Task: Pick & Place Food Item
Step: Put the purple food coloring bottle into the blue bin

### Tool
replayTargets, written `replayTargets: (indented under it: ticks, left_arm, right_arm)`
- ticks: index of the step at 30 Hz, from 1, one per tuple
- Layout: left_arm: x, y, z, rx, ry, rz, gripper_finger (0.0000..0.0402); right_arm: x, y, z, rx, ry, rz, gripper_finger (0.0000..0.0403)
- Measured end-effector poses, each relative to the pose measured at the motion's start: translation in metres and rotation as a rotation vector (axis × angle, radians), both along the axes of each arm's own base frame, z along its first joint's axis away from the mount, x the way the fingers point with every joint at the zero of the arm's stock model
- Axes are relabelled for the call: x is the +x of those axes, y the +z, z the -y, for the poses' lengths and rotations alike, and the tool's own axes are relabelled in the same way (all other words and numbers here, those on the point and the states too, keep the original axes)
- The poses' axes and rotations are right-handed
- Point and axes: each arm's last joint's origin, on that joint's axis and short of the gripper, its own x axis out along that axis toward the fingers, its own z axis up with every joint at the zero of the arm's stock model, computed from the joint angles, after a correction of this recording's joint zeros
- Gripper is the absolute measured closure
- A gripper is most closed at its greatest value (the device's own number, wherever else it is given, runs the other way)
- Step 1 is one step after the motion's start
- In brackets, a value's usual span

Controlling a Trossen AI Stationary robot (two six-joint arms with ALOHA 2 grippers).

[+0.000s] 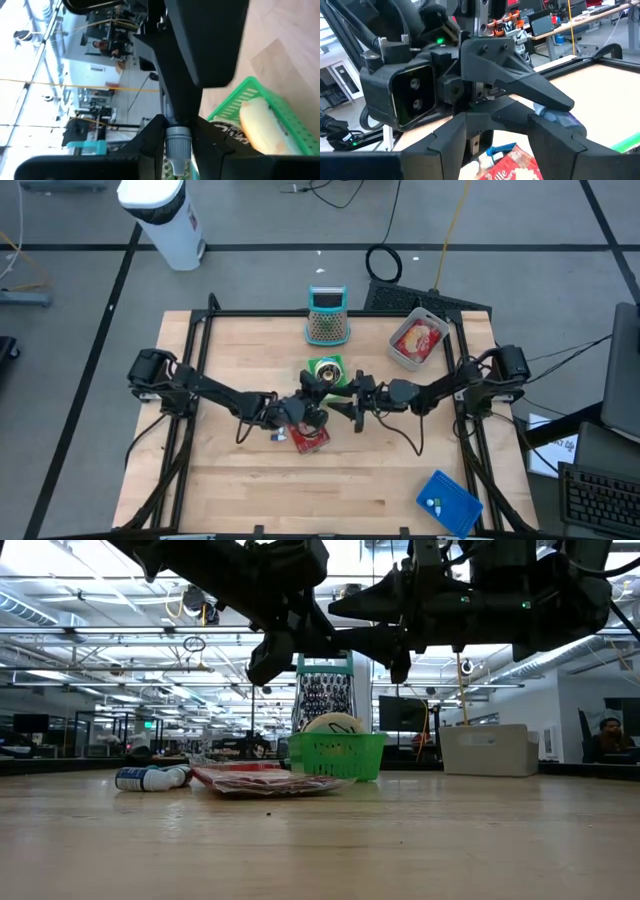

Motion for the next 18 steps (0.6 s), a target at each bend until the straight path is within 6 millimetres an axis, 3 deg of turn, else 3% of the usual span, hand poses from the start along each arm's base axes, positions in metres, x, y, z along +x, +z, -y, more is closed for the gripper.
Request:
replayTargets:
  ticks: [6,10,14,18]
  left_arm:
    - [-0.001,0.001,0.002,0.006,0.011,0.005,0.0326]
    - [-0.001,0.002,0.002,0.003,0.008,0.012,0.0322]
    - [0.0,0.002,0.004,-0.012,-0.016,0.022,0.0324]
    - [0.001,0.004,0.008,-0.056,-0.069,0.054,0.0327]
  right_arm:
    - [-0.003,0.006,0.0,0.043,0.074,-0.033,0.0206]
    - [-0.01,0.005,0.001,0.143,0.126,-0.179,0.0206]
    - [-0.019,0.007,0.005,0.153,0.04,-0.292,0.0206]
    - [-0.021,0.014,0.008,0.133,-0.05,-0.247,0.0206]
